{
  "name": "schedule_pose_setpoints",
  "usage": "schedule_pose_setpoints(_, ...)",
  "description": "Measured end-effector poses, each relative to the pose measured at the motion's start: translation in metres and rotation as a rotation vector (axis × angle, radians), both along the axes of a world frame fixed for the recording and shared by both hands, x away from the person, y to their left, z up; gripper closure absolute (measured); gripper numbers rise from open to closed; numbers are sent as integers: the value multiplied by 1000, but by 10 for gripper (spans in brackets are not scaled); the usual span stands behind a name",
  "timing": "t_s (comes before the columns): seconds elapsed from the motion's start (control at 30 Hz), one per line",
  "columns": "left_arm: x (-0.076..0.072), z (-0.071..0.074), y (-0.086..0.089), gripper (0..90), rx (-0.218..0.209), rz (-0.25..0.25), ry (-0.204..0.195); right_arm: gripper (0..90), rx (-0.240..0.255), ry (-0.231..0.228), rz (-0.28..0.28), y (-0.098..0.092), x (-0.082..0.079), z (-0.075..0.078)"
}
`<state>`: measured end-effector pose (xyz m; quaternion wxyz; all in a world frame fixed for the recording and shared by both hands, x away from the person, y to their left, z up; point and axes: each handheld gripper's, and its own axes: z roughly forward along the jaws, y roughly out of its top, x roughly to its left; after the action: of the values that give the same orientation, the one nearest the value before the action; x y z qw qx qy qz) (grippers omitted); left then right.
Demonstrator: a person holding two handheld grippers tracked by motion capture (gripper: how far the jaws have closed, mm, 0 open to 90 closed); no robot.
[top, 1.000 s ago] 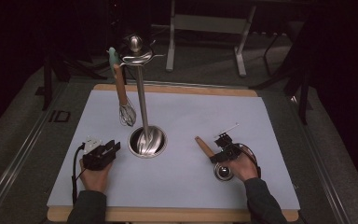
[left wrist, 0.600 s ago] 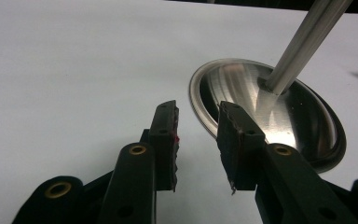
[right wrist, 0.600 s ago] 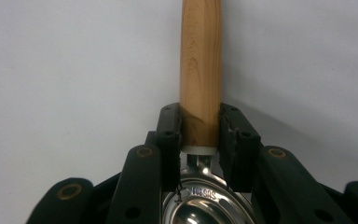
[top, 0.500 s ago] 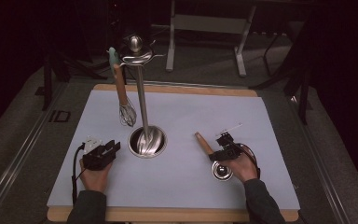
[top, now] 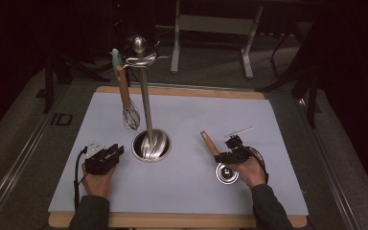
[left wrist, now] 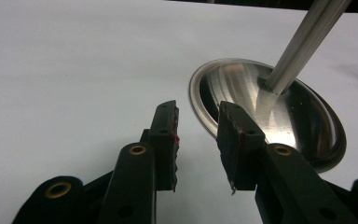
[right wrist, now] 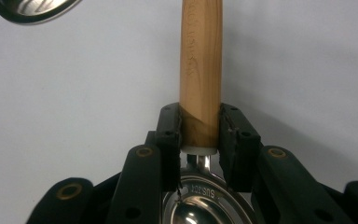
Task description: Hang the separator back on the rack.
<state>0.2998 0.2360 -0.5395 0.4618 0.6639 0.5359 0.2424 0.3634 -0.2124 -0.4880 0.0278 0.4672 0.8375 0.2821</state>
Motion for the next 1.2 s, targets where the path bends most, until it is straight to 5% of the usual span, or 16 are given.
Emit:
schedule_pose_setpoints(0.87, 0, 0, 0, 685, 2, -3, -1, 711, 95, -84, 48, 2, 2, 8)
schedule_pose_setpoints(1.2, 0, 0, 0, 684, 1, -2, -1, 711, 122, -157, 60, 6, 1, 17)
